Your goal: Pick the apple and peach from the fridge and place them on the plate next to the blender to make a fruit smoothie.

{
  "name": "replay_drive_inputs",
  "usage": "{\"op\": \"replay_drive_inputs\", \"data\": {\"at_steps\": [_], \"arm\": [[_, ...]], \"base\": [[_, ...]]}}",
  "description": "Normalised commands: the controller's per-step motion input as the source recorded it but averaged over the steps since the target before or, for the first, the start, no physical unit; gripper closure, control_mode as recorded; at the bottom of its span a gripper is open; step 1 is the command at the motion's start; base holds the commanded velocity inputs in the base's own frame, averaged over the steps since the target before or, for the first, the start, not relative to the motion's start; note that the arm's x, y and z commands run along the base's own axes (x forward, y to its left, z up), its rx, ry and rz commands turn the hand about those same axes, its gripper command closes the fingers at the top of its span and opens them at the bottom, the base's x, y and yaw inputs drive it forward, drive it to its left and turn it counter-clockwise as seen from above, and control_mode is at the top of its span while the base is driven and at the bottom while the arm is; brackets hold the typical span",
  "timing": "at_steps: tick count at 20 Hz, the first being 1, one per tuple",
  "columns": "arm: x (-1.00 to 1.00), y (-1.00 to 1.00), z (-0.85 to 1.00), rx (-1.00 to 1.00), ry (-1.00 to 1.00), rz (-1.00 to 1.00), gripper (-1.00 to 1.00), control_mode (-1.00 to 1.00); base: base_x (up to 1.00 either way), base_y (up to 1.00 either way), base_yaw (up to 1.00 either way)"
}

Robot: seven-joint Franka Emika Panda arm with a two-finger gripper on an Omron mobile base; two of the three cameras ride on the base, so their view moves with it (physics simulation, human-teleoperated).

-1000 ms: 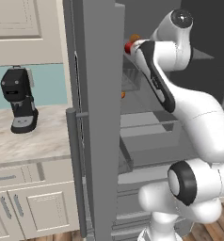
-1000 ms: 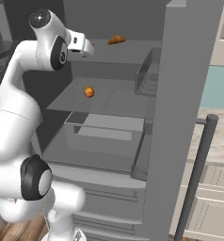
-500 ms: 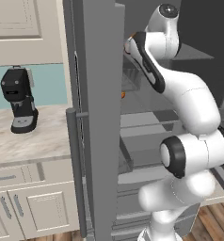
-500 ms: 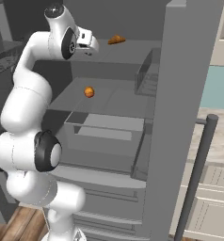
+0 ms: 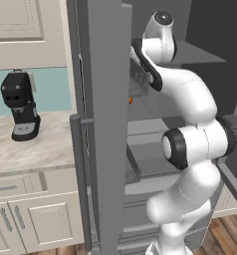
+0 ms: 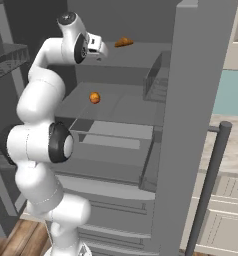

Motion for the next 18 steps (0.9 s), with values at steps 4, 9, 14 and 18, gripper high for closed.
{"op": "replay_drive_inputs", "data": {"at_steps": [4,9,14,18], "arm": [[0.71,0.09,-0.09,0.00,0.00,0.00,-1.00,-1.00],[0.64,0.05,0.00,0.00,0.00,0.00,-1.00,-1.00],[0.46,0.00,0.00,0.00,0.01,0.00,-1.00,-1.00],[0.14,0.00,-0.18,0.00,0.02,0.00,1.00,-1.00]], "base": [[0.00,0.00,0.00],[0.00,0.00,0.00],[0.00,0.00,0.00],[0.00,0.00,0.00]]}}
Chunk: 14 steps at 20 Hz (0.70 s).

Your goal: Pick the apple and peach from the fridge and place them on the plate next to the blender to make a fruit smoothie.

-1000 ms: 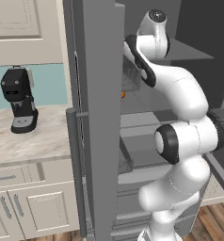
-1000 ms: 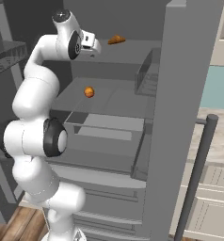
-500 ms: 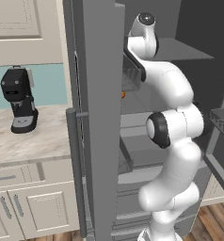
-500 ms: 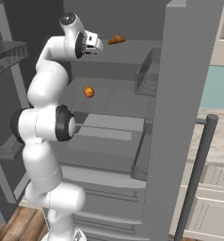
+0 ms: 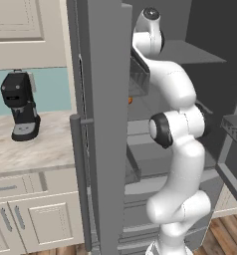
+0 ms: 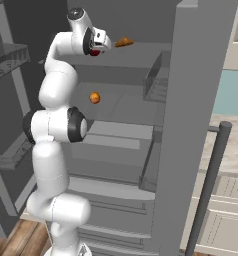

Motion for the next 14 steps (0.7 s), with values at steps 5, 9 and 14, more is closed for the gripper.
{"op": "replay_drive_inputs", "data": {"at_steps": [5,9,14], "arm": [[0.00,0.00,-0.43,0.00,0.01,0.00,1.00,-1.00],[0.00,-0.05,-0.16,0.00,-0.03,0.00,1.00,-1.00],[-0.03,-0.01,-0.04,0.00,-0.08,0.00,1.00,-1.00]], "base": [[0.00,0.00,0.00],[0.00,0.00,0.00],[0.00,0.00,0.00]]}}
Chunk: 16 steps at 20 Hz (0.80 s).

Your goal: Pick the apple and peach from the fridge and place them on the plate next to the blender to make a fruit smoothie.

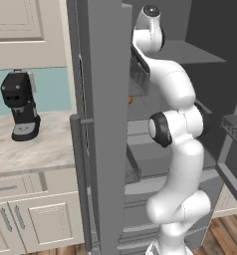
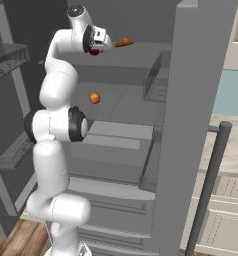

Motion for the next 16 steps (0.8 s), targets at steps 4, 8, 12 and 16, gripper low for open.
{"op": "replay_drive_inputs", "data": {"at_steps": [4,8,12,16], "arm": [[-0.12,-0.09,-0.12,0.00,-0.18,0.00,1.00,-1.00],[-0.24,-0.18,-0.10,0.00,-0.24,0.00,1.00,-1.00],[-0.75,-0.05,0.13,0.00,-0.34,-0.01,1.00,-1.00],[-1.00,-0.03,0.58,0.00,-0.33,-0.01,1.00,-1.00]], "base": [[0.00,0.00,0.00],[0.00,0.00,0.00],[0.00,0.00,0.00],[0.00,0.00,0.00]]}}
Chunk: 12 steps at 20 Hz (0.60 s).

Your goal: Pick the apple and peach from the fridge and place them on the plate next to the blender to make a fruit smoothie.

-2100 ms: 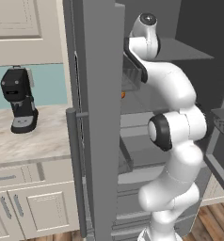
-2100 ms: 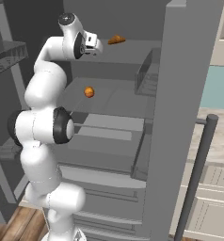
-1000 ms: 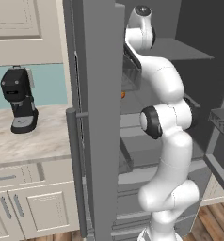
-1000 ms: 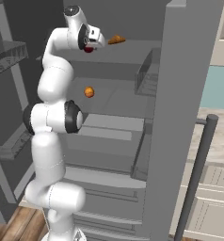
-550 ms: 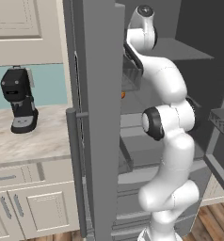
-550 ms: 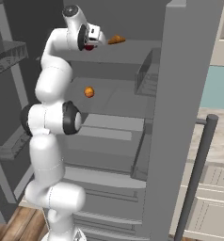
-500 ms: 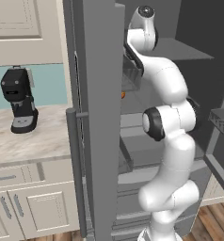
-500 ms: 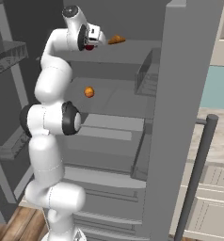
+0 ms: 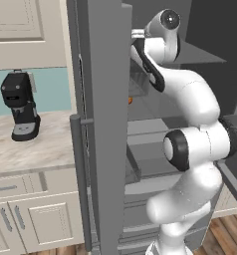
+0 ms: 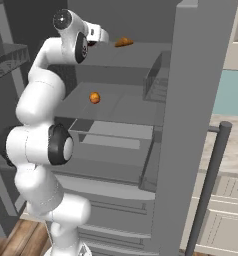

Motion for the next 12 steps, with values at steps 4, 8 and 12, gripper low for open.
{"op": "replay_drive_inputs", "data": {"at_steps": [4,8,12], "arm": [[-1.00,-0.06,0.36,0.00,-0.30,0.00,1.00,-1.00],[-1.00,-0.31,0.06,0.04,-0.16,-0.01,1.00,-1.00],[-1.00,-0.44,0.23,0.07,0.03,-0.02,1.00,-1.00]], "base": [[0.00,0.00,0.00],[0.00,0.00,0.00],[0.00,0.00,0.00]]}}
